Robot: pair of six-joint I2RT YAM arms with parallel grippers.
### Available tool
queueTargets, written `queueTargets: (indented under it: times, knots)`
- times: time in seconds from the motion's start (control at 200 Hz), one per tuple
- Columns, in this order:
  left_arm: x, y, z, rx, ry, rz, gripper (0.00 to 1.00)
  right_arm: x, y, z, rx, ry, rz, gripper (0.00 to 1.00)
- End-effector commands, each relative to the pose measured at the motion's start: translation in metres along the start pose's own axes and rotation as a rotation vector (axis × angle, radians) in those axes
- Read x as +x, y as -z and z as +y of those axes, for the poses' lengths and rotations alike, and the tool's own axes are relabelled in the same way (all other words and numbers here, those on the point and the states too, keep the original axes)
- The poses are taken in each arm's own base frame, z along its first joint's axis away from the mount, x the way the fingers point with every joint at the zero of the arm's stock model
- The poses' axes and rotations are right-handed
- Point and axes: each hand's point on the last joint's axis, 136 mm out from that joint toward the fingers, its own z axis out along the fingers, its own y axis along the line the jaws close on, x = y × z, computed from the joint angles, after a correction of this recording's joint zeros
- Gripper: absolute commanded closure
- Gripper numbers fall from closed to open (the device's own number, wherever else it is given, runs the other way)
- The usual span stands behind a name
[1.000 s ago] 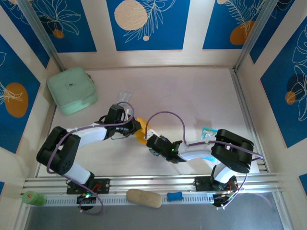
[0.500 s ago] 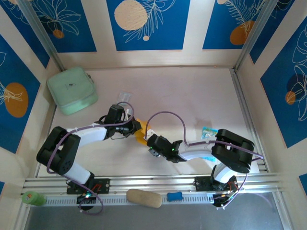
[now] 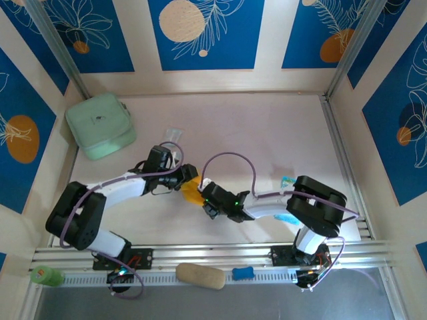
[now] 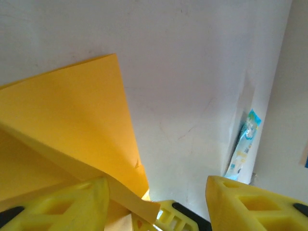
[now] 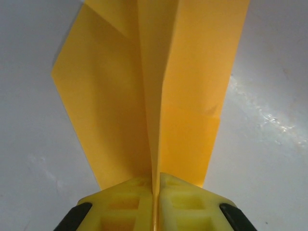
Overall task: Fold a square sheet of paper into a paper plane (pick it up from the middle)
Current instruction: Perform the fourth fold on the wing at the bottom-center of the table.
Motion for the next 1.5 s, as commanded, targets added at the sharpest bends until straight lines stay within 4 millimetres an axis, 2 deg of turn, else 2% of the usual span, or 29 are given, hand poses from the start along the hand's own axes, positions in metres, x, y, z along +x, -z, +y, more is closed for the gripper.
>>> queueTargets:
  times: [0.0,0.335,0.615,0.725,0.83,1.015,1.11,1.285,1.495]
  knots:
    - [-0.007,0.010,0.003,-0.047,-0.024,-0.036,0.44,0.005,-0.004,0.010,-0.061,-0.071,0.054,0.91]
    - [-0.008,0.014,0.006,-0.057,-0.021,-0.054,0.39,0.005,0.000,0.004,-0.098,-0.158,0.047,0.90]
    - [-0.010,0.018,0.005,-0.059,-0.026,-0.069,0.37,0.006,-0.001,0.007,-0.131,-0.188,0.059,0.90]
    - [-0.010,0.019,0.003,-0.052,-0.032,-0.073,0.42,0.005,-0.001,0.008,-0.147,-0.216,0.060,0.90]
    - [-0.010,0.020,0.001,-0.036,-0.035,-0.077,0.52,0.008,-0.001,0.007,-0.160,-0.245,0.059,0.90]
    - [-0.004,0.017,0.001,0.000,-0.030,-0.059,0.81,0.012,0.001,0.007,-0.209,-0.303,0.061,0.89]
    - [0.001,0.014,0.002,0.020,-0.022,-0.041,0.92,0.015,0.000,0.008,-0.239,-0.349,0.076,0.89]
    - [0.010,0.007,0.004,0.052,-0.011,-0.003,0.98,0.019,-0.002,0.011,-0.291,-0.404,0.098,0.89]
    - [0.015,-0.005,0.000,0.080,-0.014,0.024,0.97,0.023,-0.004,0.010,-0.302,-0.440,0.121,0.88]
